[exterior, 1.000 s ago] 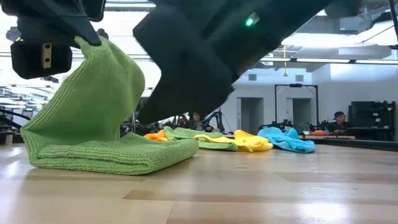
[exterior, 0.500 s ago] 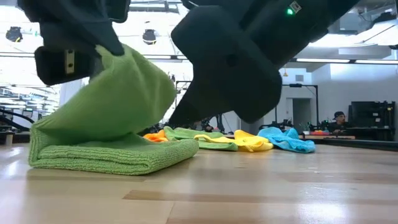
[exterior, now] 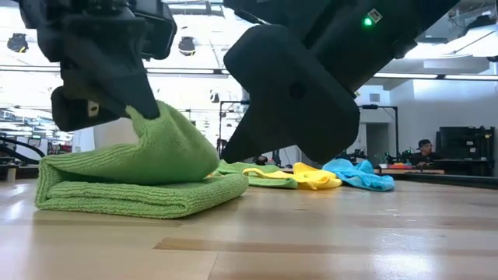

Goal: Fold microfiber towels
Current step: Fold the right green microfiber towel

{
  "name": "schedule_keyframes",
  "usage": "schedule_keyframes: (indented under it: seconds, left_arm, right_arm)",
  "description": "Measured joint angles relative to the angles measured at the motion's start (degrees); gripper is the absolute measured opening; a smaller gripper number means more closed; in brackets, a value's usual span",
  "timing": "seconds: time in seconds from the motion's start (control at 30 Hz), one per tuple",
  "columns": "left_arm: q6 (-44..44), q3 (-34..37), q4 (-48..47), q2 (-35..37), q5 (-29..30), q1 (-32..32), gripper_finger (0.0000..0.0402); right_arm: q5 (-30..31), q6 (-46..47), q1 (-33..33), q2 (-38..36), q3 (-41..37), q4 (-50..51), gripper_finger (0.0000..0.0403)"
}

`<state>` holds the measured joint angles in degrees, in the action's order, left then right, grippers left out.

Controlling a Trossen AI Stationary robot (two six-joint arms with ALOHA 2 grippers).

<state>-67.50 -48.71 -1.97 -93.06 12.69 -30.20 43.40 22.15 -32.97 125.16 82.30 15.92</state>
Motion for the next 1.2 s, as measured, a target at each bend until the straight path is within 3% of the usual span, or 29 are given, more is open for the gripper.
schedule_keyframes:
  seconds: [0.37,0.73,0.97,1.1,1.2]
  left_arm:
    - [2.73,0.02,3.12,0.02,-0.20,-0.02,0.0030]
    - [4.32,0.02,3.25,0.02,0.63,-0.04,0.0109]
    - [4.85,0.02,2.71,0.13,-4.79,-0.44,0.0146]
    - [5.76,0.02,1.36,0.22,-4.17,-2.18,0.0148]
    - [5.85,0.02,-1.74,0.22,-1.15,-3.53,0.0149]
  right_arm:
    - [0.10,-0.02,-0.49,0.00,0.00,0.19,0.0056]
    - [2.92,-0.04,-1.96,-0.24,-0.02,0.63,0.0056]
    - [5.78,-2.20,-2.31,-3.42,-0.02,0.06,0.0056]
    - [5.57,-5.96,-1.79,-3.80,-0.02,-5.74,0.0056]
    - [2.16,-12.69,-0.88,-1.88,0.10,-15.98,0.0056]
